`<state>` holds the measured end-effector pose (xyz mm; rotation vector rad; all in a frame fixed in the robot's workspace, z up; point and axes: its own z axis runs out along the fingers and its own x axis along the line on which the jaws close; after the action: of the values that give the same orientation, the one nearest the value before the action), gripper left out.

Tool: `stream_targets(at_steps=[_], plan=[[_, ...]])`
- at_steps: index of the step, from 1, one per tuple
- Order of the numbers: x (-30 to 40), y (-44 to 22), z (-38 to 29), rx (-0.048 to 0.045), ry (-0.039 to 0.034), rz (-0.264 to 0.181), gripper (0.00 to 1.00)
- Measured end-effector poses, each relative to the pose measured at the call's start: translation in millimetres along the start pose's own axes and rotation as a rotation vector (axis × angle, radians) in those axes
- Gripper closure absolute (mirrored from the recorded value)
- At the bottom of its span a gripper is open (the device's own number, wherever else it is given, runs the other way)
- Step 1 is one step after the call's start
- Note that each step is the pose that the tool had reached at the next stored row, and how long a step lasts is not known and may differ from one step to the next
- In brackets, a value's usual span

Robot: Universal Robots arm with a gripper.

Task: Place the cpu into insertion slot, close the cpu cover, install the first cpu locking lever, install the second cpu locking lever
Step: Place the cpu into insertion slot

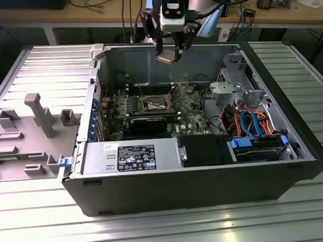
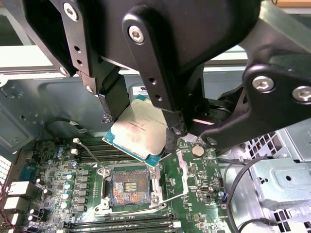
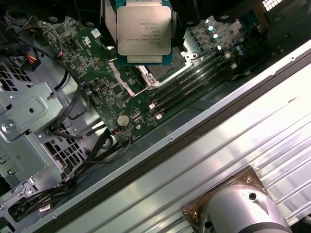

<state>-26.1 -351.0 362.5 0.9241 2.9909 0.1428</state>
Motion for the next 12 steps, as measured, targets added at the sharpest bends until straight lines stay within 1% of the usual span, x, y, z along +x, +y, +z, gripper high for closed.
stream_targets(at_steps=[12], plan=[[0.0,-0.1,0.6,-0.0008,-0.0038,0.043,0.46]])
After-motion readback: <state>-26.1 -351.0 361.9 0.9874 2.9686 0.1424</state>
